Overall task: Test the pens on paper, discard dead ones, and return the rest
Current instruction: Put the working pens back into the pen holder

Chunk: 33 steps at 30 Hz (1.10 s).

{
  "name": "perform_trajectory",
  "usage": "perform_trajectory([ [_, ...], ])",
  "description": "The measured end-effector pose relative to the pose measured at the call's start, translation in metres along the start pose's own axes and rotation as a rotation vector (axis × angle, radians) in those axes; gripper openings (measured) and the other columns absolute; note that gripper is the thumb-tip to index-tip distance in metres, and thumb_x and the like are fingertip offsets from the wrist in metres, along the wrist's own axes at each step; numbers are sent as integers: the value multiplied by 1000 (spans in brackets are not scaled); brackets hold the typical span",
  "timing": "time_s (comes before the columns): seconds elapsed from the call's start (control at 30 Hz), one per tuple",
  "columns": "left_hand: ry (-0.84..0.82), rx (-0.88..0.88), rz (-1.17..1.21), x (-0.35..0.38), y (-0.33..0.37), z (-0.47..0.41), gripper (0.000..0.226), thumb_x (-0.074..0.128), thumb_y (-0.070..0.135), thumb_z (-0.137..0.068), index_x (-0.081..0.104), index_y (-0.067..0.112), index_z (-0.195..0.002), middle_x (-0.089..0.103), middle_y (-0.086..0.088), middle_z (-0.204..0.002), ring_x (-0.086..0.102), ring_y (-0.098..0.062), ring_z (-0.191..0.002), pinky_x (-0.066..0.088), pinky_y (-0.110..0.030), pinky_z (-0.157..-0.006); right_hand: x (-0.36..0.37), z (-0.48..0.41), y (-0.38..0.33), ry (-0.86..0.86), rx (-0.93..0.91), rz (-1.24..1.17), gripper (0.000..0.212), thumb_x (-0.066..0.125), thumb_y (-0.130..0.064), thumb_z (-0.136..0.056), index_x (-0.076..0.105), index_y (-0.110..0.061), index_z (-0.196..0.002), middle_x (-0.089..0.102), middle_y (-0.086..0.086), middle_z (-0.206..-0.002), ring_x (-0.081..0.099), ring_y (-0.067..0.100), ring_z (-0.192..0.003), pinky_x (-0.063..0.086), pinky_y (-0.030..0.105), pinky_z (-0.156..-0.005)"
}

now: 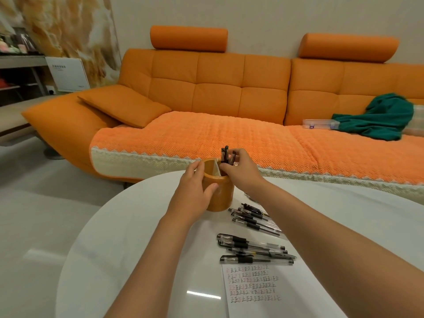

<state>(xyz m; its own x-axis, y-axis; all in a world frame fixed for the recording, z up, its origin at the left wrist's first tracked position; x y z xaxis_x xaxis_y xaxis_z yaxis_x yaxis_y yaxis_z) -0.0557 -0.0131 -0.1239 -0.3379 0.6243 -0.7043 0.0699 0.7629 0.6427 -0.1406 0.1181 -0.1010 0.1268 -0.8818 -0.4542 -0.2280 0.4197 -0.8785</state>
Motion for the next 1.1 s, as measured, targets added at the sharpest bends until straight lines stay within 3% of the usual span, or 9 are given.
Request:
perform_trajectory([
  [0.23,-15,0,5,2,0,1,60,55,40,-100,32,30,-155,13,9,-164,16,-17,-150,29,-42,-118,-4,-5,-15,39,-142,116,31,46,-35,-104,53,-26,-133,65,-2,-110,64,17,-92,53,31,-69],
  [0.4,-10,6,-100,-2,3,3,68,58,40,-98,26,31,-157,11,6,-165,12,-19,-150,30,-43,-116,-10,1,-10,10,-111,89,52,49,-37,-102,31,-28,-151,60,-2,-116,59,17,-100,47,31,-74],
  [0.47,59,20,-149,-7,9,5,69,65,36,-93,32,29,-152,16,2,-160,19,-22,-147,38,-43,-110,-17,8,-1,-1,-79,74,55,47,-37,-103,26,-27,-153,57,-3,-119,57,17,-104,45,34,-84],
  [0.57,271,159,-176,-18,32,14,46,72,22,-85,50,19,-125,37,-2,-130,41,-21,-120,51,-38,-91,-32,21,21,-40,-20,157,48,42,-27,-105,33,-21,-151,55,2,-134,58,19,-108,48,40,-94],
  [0.63,335,262,-147,-20,48,22,28,69,13,-84,53,17,-107,43,1,-112,45,-16,-101,47,-28,-78,-42,31,38,-104,10,285,44,42,-17,-101,45,-19,-145,53,3,-140,60,19,-107,48,37,-95],
  [0.77,79,253,-4,8,61,30,13,61,10,-92,55,22,-92,54,11,-91,55,-12,-80,52,-33,-66,-57,49,72,-226,74,679,46,48,-26,-96,49,-22,-143,46,8,-148,44,29,-133,40,42,-108],
  [0.83,-98,188,-46,33,57,35,13,60,12,-95,62,24,-100,60,11,-100,59,-11,-91,56,-34,-78,-59,59,86,-279,116,856,61,51,-44,-93,38,-26,-149,40,11,-150,36,33,-137,37,46,-107],
  [0.93,-275,123,-192,62,47,43,37,61,18,-97,57,28,-132,55,9,-132,52,-12,-121,49,-30,-98,-54,72,96,-373,123,858,88,58,-68,-82,26,-28,-154,33,9,-153,28,32,-141,33,48,-110],
  [1.1,-323,153,-280,74,44,47,60,61,24,-97,37,28,-152,37,10,-153,33,-12,-139,40,-32,-106,-51,80,88,-396,-9,770,87,69,-63,-79,30,-32,-151,38,4,-148,30,25,-138,34,44,-111],
])
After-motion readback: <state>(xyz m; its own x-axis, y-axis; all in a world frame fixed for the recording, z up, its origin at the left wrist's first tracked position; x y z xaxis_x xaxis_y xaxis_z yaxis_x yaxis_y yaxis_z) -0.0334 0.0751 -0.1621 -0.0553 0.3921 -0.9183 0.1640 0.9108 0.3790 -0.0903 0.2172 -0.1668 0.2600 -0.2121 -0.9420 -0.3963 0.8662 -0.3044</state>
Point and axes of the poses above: each hand's wrist, its own z-axis away from the middle knuckle, its own x-axis out of the palm, y = z × x, the point moved 7 cm from there along -z, towards the middle knuckle
